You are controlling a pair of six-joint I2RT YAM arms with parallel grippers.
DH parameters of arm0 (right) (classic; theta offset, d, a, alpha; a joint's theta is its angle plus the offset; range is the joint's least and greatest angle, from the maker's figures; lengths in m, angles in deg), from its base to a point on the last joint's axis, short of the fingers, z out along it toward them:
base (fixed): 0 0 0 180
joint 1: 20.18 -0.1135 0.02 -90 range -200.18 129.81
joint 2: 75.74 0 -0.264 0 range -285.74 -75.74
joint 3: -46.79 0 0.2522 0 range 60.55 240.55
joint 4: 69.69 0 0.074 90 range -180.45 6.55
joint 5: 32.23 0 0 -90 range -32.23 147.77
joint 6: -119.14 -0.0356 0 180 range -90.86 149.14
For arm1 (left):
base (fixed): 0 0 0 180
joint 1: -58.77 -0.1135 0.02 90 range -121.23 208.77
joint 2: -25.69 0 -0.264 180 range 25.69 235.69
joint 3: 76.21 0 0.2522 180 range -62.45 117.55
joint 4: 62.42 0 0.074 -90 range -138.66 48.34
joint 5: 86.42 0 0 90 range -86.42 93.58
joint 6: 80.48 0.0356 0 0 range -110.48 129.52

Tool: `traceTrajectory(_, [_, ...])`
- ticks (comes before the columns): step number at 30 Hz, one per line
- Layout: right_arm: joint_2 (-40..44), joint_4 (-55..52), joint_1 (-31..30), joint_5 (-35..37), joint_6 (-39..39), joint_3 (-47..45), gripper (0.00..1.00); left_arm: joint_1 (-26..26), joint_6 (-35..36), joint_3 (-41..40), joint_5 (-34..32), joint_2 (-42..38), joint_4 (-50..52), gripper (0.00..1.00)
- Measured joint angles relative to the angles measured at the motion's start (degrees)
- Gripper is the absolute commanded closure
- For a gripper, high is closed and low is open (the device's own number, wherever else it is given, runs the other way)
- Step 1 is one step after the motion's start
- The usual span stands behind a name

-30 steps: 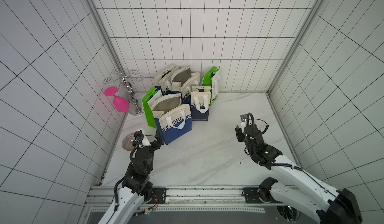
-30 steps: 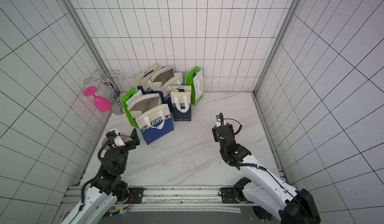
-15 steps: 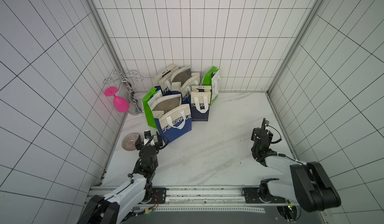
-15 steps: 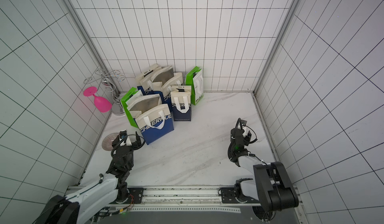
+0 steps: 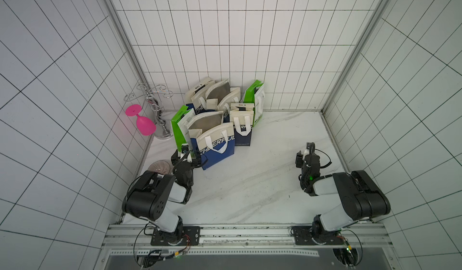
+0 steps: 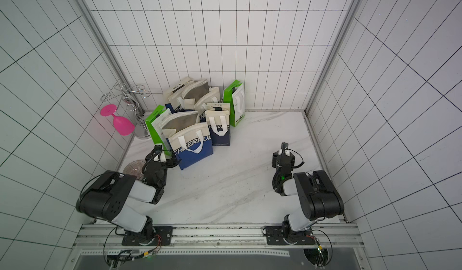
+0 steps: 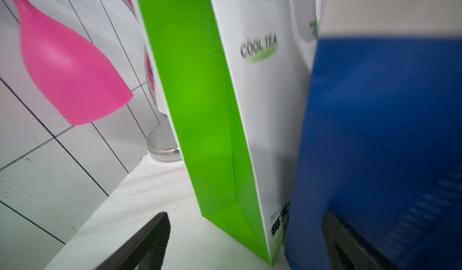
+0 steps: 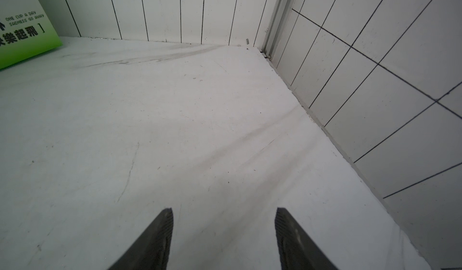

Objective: Open the takeout bag
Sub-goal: Reset both arms

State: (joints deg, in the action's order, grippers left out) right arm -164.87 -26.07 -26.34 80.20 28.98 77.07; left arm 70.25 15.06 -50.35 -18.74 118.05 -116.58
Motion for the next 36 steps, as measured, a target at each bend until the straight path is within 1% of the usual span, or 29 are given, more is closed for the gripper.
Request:
traceTrajectory(1, [0.0, -1.6, 0.81, -0.83, -0.42, 0.5, 0.19, -0.28, -0.22, 1.07, 0.55, -0.33, 2.64, 0.03])
traceTrajectory(2, [0.04, -3.43, 1.99, -2.16, -1.03, 1.18, 0.17, -0.87, -0.59, 2.78, 1.99, -1.09, 5.4, 0.02])
traceTrajectory(4, [0.04, -5.2, 4.26, -3.89, -2.01, 2.16, 0.17, -2.64, -1.36, 5.97, 3.67, -1.51, 7.17, 0.02])
traceTrajectory(5, [0.04, -5.77, 4.94, -4.44, -2.34, 2.51, 0.04, -3.41, -1.68, 7.02, 4.31, -1.51, 7.28, 0.02])
traceTrajectory(6, [0.04, -6.21, 5.44, -4.87, -2.84, 2.71, 0.01, -3.91, -1.95, 7.48, 4.63, -1.53, 7.28, 0.02])
traceTrajectory(11, [0.15, -7.26, 5.75, -6.62, -3.3, 2.84, 0.01, -4.15, -2.78, 7.58, 5.7, -1.53, 9.22, 0.02])
traceTrajectory(17, [0.15, -7.3, 5.75, -6.84, -3.48, 2.84, 0.01, -4.17, -3.45, 7.98, 5.92, -1.97, 12.57, 0.02])
traceTrajectory(30, [0.15, -7.5, 5.75, -6.86, -3.45, 2.84, 0.01, -4.17, -3.63, 8.04, 5.9, -1.97, 13.44, 0.02])
traceTrajectory(36, [0.15, -8.87, 5.77, -8.39, -3.45, 2.95, 0.01, -4.17, -3.63, 8.04, 5.92, -1.97, 13.77, 0.02])
